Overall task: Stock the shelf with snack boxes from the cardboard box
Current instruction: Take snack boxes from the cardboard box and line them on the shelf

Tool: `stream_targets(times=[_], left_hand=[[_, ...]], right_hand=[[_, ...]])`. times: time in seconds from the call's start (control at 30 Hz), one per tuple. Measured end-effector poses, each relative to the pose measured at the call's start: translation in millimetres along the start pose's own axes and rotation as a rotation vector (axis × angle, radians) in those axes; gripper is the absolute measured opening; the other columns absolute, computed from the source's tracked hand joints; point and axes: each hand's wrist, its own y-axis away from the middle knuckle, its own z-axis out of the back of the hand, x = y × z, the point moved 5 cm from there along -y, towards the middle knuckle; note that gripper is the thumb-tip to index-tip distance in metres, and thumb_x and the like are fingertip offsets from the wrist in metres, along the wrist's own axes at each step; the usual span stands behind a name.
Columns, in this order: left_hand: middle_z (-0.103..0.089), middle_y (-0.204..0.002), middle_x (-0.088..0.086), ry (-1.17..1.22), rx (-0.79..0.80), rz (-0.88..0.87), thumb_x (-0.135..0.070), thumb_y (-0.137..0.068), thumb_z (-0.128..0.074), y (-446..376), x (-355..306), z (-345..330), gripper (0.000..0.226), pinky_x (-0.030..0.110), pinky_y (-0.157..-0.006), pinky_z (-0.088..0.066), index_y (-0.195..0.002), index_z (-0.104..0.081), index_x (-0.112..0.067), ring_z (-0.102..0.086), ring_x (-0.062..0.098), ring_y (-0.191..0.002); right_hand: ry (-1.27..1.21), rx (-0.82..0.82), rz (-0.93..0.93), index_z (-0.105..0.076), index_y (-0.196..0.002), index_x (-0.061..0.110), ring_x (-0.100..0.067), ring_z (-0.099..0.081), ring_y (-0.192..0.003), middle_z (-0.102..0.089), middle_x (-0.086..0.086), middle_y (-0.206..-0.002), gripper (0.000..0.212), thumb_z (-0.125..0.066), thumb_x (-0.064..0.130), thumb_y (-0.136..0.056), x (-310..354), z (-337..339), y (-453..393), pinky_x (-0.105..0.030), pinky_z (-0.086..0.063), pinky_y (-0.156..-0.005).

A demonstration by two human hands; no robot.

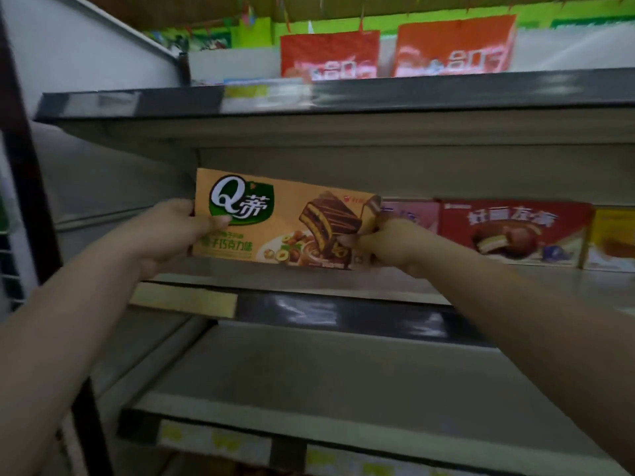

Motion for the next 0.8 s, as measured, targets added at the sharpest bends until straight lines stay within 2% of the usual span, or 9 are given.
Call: stream_targets(times=[0.03, 0.1, 0.27, 0.37, 0.43, 0.5, 0.6, 0.7, 0.8], left_hand=[[-0.071, -0.111, 0.006, -0.027, -0.012, 0.026, -0.022, -0.087, -0.068, -9, 10, 9, 0.021, 0.05, -0.105, -0.042, -0.107, -0.065, -0.018, -0.063, 0.026, -0.11], [-0.071, -0.109, 0.006, -0.066, -0.038, 0.062, -0.017, -0.084, -0.073, -28, 27, 26, 0.023, 0.05, -0.102, -0.044, -0.106, -0.067, -0.02, -0.064, 0.028, -0.107], [-0.068, -0.105, 0.009, -0.058, -0.116, 0.161, -0.003, -0.077, -0.077, -71, 57, 43, 0.031, 0.041, -0.086, -0.051, -0.105, -0.065, -0.012, -0.063, 0.028, -0.099], [-0.063, -0.112, 0.013, -0.044, -0.088, 0.27, -0.007, -0.082, -0.074, -93, 76, 41, 0.033, 0.043, -0.092, -0.048, -0.111, -0.06, -0.01, -0.059, 0.031, -0.107], [-0.062, -0.12, 0.015, -0.053, -0.043, 0.315, -0.008, -0.083, -0.073, -107, 85, 37, 0.041, 0.047, -0.098, -0.047, -0.12, -0.057, -0.005, -0.059, 0.032, -0.111], [-0.062, -0.125, 0.017, -0.07, -0.027, 0.322, -0.008, -0.081, -0.075, -127, 90, 35, 0.051, 0.049, -0.099, -0.047, -0.128, -0.056, -0.004, -0.059, 0.033, -0.114], [-0.06, -0.128, 0.016, -0.208, -0.021, 0.307, -0.015, -0.079, -0.079, -146, 82, 26, 0.059, 0.047, -0.098, -0.049, -0.13, -0.053, -0.001, -0.058, 0.033, -0.115], [-0.054, -0.132, 0.017, -0.373, -0.023, 0.314, -0.024, -0.078, -0.08, -160, 73, 15, 0.072, 0.043, -0.099, -0.048, -0.137, -0.045, 0.001, -0.054, 0.032, -0.12], [-0.05, -0.137, 0.018, -0.422, 0.048, 0.364, -0.024, -0.076, -0.082, -175, 76, 7, 0.08, 0.044, -0.104, -0.044, -0.14, -0.04, -0.001, -0.049, 0.033, -0.125]], right_hand=[[-0.009, 0.024, -0.017, -0.057, -0.079, 0.018, -0.019, -0.063, -0.086, -0.066, -0.004, -0.09, 0.015, -0.068, 0.02, -0.088, 1, -16, -13, -0.034, -0.056, -0.076], [-0.026, 0.04, -0.048, -0.058, -0.086, 0.018, -0.025, -0.064, -0.099, -0.066, -0.009, -0.104, 0.012, -0.071, 0.019, -0.086, -2, -45, -40, -0.043, -0.056, -0.087], [-0.001, 0.043, -0.086, -0.061, -0.096, 0.012, -0.028, -0.064, -0.105, -0.068, -0.011, -0.11, 0.018, -0.074, 0.017, -0.083, -9, -84, -88, -0.045, -0.054, -0.092], [0.037, 0.044, -0.059, -0.063, -0.09, 0.011, -0.029, -0.063, -0.107, -0.067, -0.014, -0.113, 0.016, -0.075, 0.017, -0.082, -8, -90, -107, -0.046, -0.053, -0.093], [0.113, 0.014, -0.04, -0.061, -0.11, 0.006, -0.028, -0.062, -0.106, -0.065, -0.013, -0.115, 0.034, -0.075, 0.021, -0.082, -3, -92, -117, -0.045, -0.054, -0.091], [0.331, -0.028, -0.018, -0.053, -0.123, 0.005, -0.029, -0.062, -0.105, -0.063, -0.014, -0.115, 0.045, -0.069, 0.027, -0.087, 3, -93, -126, -0.043, -0.055, -0.089], [0.592, -0.117, -0.031, -0.056, -0.117, 0.002, -0.029, -0.068, -0.091, -0.067, -0.016, -0.103, 0.042, -0.064, 0.033, -0.09, 9, -85, -133, -0.039, -0.058, -0.082], [0.722, -0.134, -0.084, -0.057, -0.108, 0.004, -0.027, -0.072, -0.075, -0.071, -0.013, -0.087, 0.038, -0.063, 0.038, -0.09, 7, -78, -137, -0.038, -0.06, -0.074], [0.763, -0.142, -0.093, -0.055, -0.099, 0.01, -0.017, -0.066, -0.051, -0.067, -0.006, -0.069, 0.035, -0.063, 0.043, -0.089, 4, -75, -143, -0.029, -0.059, -0.057]])
